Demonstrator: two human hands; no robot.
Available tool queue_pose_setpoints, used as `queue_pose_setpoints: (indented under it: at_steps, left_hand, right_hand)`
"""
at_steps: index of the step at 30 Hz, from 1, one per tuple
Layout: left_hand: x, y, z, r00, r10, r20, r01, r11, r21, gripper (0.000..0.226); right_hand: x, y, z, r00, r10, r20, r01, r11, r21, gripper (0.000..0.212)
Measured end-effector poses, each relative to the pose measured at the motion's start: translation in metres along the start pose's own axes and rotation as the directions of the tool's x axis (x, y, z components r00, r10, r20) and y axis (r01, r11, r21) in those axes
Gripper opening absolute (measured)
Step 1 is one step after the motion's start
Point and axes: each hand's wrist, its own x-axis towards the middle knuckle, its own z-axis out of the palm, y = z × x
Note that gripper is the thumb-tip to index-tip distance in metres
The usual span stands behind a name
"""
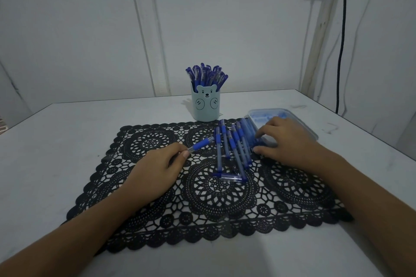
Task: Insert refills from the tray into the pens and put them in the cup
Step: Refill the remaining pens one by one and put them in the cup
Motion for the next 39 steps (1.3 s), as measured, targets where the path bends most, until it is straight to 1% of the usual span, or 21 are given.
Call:
queue_pose_setpoints:
  at_steps: [1, 3, 4, 6, 8, 10, 12, 14, 16, 21, 23, 25, 27, 29, 31, 34, 36, 38, 39]
  left_hand:
    - [0.000, 0.000, 0.000, 1.000, -0.002, 0.002, 0.002, 1.000, 0.000, 0.017]
    - [0.000, 0.001, 0.000, 1.000, -0.001, 0.005, 0.001, 1.000, -0.001, 0.017]
    - [0.000, 0.001, 0.000, 1.000, 0.001, 0.004, -0.001, 1.000, -0.002, 0.018]
    - [0.000, 0.001, 0.000, 1.000, 0.004, 0.005, -0.004, 1.000, -0.004, 0.018]
    - [0.000, 0.002, 0.000, 1.000, 0.004, 0.010, -0.004, 1.000, 0.002, 0.018]
    - [0.000, 0.003, 0.000, 1.000, 0.001, 0.014, -0.001, 1.000, 0.008, 0.018]
    - [-0.001, 0.002, 0.000, 1.000, -0.003, 0.016, 0.003, 1.000, 0.007, 0.018]
    - [-0.001, 0.002, 0.000, 1.000, -0.003, 0.022, 0.003, 1.000, 0.008, 0.018]
    - [0.000, 0.003, 0.000, 1.000, -0.002, 0.024, 0.002, 1.000, 0.007, 0.017]
    - [-0.001, 0.003, 0.001, 1.000, 0.003, 0.012, -0.003, 1.000, -0.003, 0.015]
    - [0.000, 0.003, 0.001, 1.000, 0.004, 0.014, -0.004, 1.000, 0.000, 0.015]
    - [0.000, 0.003, 0.001, 1.000, 0.006, 0.014, -0.006, 1.000, -0.004, 0.015]
    - [0.000, 0.002, 0.001, 1.000, 0.005, 0.012, -0.005, 1.000, -0.010, 0.015]
    - [-0.001, 0.002, 0.001, 1.000, 0.002, 0.012, -0.002, 1.000, -0.021, 0.014]
    - [-0.001, 0.002, 0.001, 1.000, -0.001, 0.012, 0.001, 0.999, -0.037, 0.013]
    - [-0.001, 0.001, 0.001, 1.000, -0.008, 0.003, 0.008, 0.998, -0.056, 0.013]
    - [0.000, 0.001, 0.001, 1.000, -0.010, 0.002, 0.010, 0.998, -0.064, 0.013]
    - [0.000, 0.001, 0.001, 1.000, -0.013, 0.003, 0.013, 0.997, -0.075, 0.014]
    - [0.000, 0.000, 0.000, 1.000, -0.011, 0.003, 0.011, 0.997, -0.081, 0.014]
  right_hand:
    - [0.000, -0.001, -0.002, 1.000, 0.010, -0.016, -0.009, 0.999, 0.053, 0.031]
    - [0.002, 0.002, -0.007, 0.993, 0.069, -0.100, -0.051, 0.983, 0.174, 0.027]
    - [0.004, 0.006, -0.009, 0.982, 0.114, -0.153, -0.084, 0.978, 0.189, 0.026]
    - [0.007, 0.018, -0.010, 0.952, 0.213, -0.219, -0.187, 0.973, 0.132, 0.024]
    - [0.009, 0.031, -0.008, 0.928, 0.316, -0.196, -0.316, 0.948, 0.033, 0.024]
    - [0.011, 0.041, -0.003, 0.902, 0.412, -0.124, -0.420, 0.907, -0.041, 0.025]
    - [0.012, 0.047, 0.000, 0.882, 0.467, -0.062, -0.469, 0.883, -0.034, 0.025]
    - [0.014, 0.047, 0.000, 0.873, 0.487, -0.028, -0.487, 0.873, -0.004, 0.024]
    - [0.016, 0.046, -0.001, 0.878, 0.478, -0.008, -0.478, 0.878, -0.004, 0.022]
    - [0.021, 0.045, -0.002, 0.872, 0.485, 0.070, -0.486, 0.874, 0.004, 0.029]
    - [0.023, 0.046, -0.002, 0.867, 0.492, 0.077, -0.494, 0.870, 0.007, 0.030]
    - [0.023, 0.045, -0.001, 0.863, 0.498, 0.078, -0.500, 0.866, 0.000, 0.026]
    - [0.022, 0.045, 0.001, 0.868, 0.495, 0.031, -0.496, 0.868, 0.004, 0.019]
    - [0.021, 0.042, 0.001, 0.885, 0.462, -0.054, -0.456, 0.886, 0.085, 0.017]
    - [0.020, 0.034, -0.004, 0.888, 0.444, -0.120, -0.395, 0.870, 0.295, 0.016]
    - [0.015, 0.014, -0.020, 0.906, 0.406, -0.116, -0.259, 0.752, 0.605, 0.013]
    - [0.009, -0.001, -0.028, 0.934, 0.349, -0.075, -0.192, 0.667, 0.720, 0.009]
    - [0.004, -0.012, -0.030, 0.960, 0.281, -0.009, -0.162, 0.581, 0.798, 0.008]
    - [0.002, -0.016, -0.030, 0.968, 0.251, 0.027, -0.158, 0.520, 0.839, 0.009]
